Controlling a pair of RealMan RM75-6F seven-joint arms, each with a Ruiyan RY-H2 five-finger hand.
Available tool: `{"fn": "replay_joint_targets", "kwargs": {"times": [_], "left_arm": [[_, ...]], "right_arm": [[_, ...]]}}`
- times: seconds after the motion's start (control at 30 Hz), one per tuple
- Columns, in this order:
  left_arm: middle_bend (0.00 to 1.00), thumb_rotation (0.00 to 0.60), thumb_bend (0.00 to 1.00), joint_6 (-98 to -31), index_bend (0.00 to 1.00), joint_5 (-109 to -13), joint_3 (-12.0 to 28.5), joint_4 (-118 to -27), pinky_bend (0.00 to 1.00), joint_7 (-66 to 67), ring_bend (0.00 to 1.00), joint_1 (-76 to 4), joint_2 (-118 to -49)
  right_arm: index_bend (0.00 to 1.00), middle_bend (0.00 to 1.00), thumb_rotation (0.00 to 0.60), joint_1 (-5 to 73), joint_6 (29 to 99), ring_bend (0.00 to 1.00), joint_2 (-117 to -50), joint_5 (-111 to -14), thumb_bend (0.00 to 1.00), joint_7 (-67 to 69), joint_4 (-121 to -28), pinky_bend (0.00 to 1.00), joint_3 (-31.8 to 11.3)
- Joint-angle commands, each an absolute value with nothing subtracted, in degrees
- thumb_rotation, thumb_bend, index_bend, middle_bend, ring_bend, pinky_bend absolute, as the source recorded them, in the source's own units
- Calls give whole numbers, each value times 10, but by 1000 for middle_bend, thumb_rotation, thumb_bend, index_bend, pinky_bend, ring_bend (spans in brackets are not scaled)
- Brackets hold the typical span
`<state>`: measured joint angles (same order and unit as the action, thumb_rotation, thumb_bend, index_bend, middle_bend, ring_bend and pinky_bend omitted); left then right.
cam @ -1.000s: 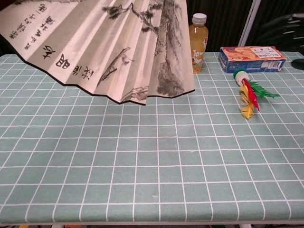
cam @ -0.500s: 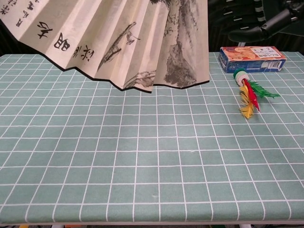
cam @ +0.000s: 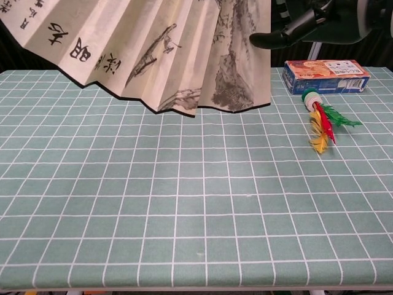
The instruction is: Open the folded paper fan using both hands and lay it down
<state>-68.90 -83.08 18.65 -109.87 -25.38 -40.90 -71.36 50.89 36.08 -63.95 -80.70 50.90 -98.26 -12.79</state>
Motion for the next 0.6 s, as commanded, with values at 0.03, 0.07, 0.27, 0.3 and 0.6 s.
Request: {"fn": "replay_joint_targets", "kwargs": {"times": [0.03, 0.07, 0.27, 0.3, 0.6], "left_arm": [[722, 600, 330, -689, 621, -831, 185, -1096, 794, -255, 714, -409, -713], [722, 600, 330, -690, 621, -831, 184, -1094, 794, -255, 714, -408, -713], [722, 600, 330, -692, 621, -832, 172, -1078, 791, -257, 714, -398, -707], [722, 600, 330, -692, 621, -834, 170, -1073, 790, -255, 714, -396, -706], [719, 600, 330, -712, 621, -865, 133, -1013, 781, -188, 710, -377, -716]], "right_arm": [[381, 203, 600, 519, 350, 2, -648, -794, 565, 498, -981, 0, -134], [407, 210, 600, 521, 350, 5, -651, -787, 581, 489, -979, 0, -136], [656, 301, 600, 517, 379, 74, -663, -738, 672, 406, -971, 0, -143], [671, 309, 600, 514, 389, 80, -665, -732, 676, 386, -970, 0, -142], [708, 328, 600, 478, 526, 91, -690, -706, 685, 151, -958, 0, -130]]}}
